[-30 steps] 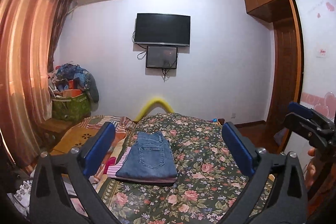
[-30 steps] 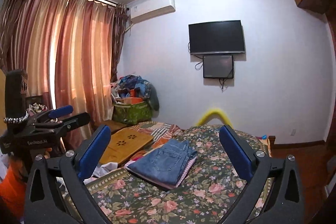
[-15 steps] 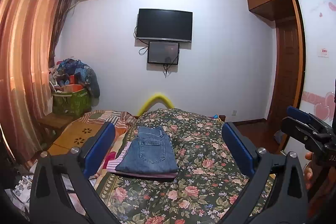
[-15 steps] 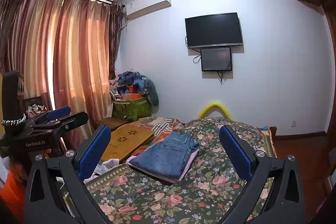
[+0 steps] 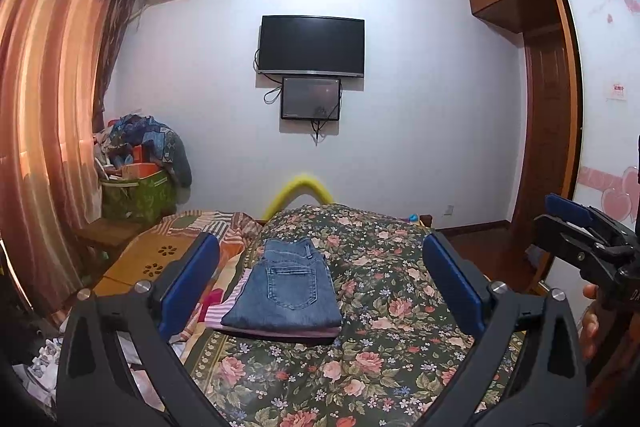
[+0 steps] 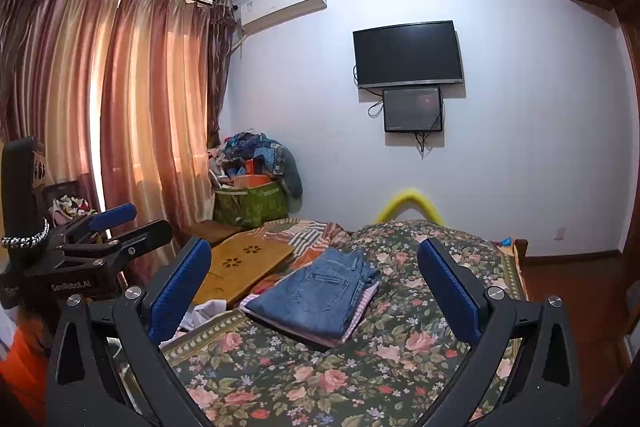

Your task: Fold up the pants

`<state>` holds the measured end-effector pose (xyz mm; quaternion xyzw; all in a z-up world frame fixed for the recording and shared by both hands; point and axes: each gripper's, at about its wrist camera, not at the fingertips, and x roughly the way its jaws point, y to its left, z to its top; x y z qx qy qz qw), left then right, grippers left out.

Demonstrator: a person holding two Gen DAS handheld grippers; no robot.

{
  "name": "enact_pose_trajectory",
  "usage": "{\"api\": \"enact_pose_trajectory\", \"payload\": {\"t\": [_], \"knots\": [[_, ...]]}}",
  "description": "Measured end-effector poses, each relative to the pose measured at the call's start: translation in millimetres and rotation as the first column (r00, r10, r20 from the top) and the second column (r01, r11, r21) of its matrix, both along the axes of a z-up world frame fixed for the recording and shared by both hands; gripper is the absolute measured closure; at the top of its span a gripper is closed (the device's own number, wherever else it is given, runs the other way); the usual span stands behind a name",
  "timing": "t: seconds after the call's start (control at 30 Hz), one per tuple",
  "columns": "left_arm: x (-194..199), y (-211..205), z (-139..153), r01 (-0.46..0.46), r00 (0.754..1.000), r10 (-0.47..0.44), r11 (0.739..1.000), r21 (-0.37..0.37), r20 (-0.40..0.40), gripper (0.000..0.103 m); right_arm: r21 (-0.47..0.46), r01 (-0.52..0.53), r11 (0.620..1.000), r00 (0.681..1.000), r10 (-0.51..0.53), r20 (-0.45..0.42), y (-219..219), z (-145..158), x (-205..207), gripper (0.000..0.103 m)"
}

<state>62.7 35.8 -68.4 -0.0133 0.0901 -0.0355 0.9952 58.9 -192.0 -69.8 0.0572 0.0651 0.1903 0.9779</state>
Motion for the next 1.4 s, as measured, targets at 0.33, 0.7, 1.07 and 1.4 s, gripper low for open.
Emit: {"api": "enact_pose_trajectory", "payload": {"t": [0.33, 0.7, 1.07, 1.4], "knots": [[0, -2, -1, 0.011, 1.000, -0.011, 1.000, 0.001, 0.002, 0.000, 0.002, 0.000, 1.000, 1.000, 0.000, -0.001, -1, 1, -1, 0.000], [1, -3, 0, 0.025, 1.000, -0.025, 1.000, 0.007, -0.005, 0.000, 0.010, 0.003, 1.000, 1.000, -0.003, -0.006, -6, 4, -3, 0.000], [1, 0, 0, 0.056, 0.998, -0.056, 0.998, 0.001, -0.006, 0.000, 0.008, 0.005, 1.000, 1.000, -0.004, -0.005, -10, 4, -1, 0.000], [2, 1, -1, 0.058, 0.998, -0.058, 0.998, -0.011, -0.007, 0.000, 0.010, 0.002, 1.000, 1.000, -0.002, -0.007, -14, 4, 2, 0.000]]}}
